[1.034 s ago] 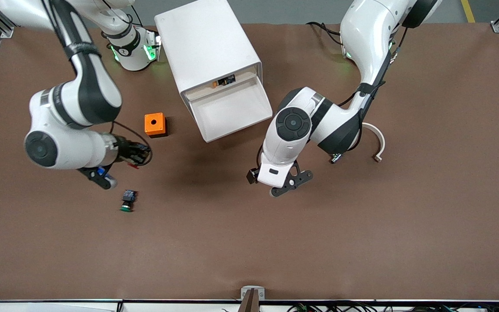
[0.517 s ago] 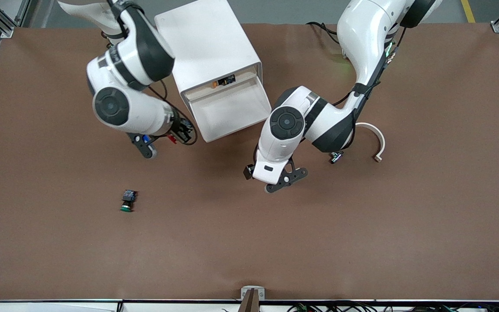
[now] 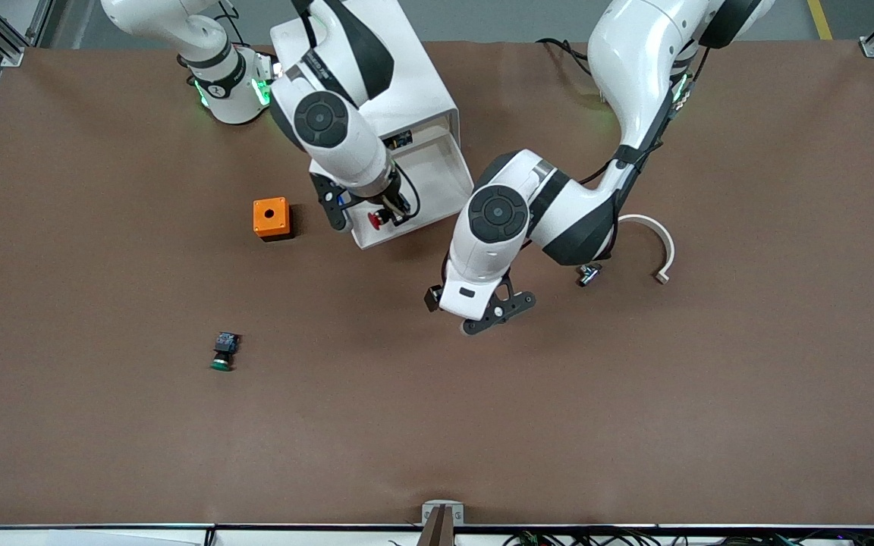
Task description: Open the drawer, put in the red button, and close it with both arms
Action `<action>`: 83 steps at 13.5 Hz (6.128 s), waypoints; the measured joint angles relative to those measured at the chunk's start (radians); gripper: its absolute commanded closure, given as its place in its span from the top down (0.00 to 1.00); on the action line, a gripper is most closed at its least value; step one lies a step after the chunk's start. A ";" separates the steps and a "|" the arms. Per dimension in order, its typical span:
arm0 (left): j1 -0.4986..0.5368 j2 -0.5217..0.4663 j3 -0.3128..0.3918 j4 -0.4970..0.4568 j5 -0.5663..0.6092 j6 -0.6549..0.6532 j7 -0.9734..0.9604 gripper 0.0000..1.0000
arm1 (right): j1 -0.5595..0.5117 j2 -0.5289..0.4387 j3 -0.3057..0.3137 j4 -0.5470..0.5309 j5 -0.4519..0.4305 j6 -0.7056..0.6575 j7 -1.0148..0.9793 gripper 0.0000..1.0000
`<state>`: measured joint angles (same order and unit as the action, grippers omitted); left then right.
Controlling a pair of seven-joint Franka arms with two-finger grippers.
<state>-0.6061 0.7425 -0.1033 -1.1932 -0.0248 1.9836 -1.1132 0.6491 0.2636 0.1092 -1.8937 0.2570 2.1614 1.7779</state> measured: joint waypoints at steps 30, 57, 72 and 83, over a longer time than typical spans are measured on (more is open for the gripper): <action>-0.130 0.000 -0.076 -0.099 -0.042 -0.001 -0.140 1.00 | -0.591 -0.119 -0.051 0.174 -0.265 -0.354 -1.334 1.00; -0.104 0.041 -0.167 -0.180 -0.487 -0.034 -0.120 1.00 | -0.749 -0.311 -0.042 0.237 -0.314 -0.363 -1.795 1.00; 0.200 -0.107 -0.162 -0.169 -0.198 -0.158 0.529 1.00 | -0.753 -0.223 -0.039 0.303 -0.322 -0.401 -1.796 1.00; 0.579 -0.380 -0.163 -0.267 -0.131 -0.385 0.644 0.99 | -0.753 -0.227 -0.040 0.315 -0.322 -0.398 -1.796 1.00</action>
<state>-0.0269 0.3630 -0.2664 -1.4598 -0.1556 1.5987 -0.4688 -0.1041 0.0361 0.0690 -1.5790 -0.0652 1.7632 -0.0177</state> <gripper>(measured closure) 0.004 0.000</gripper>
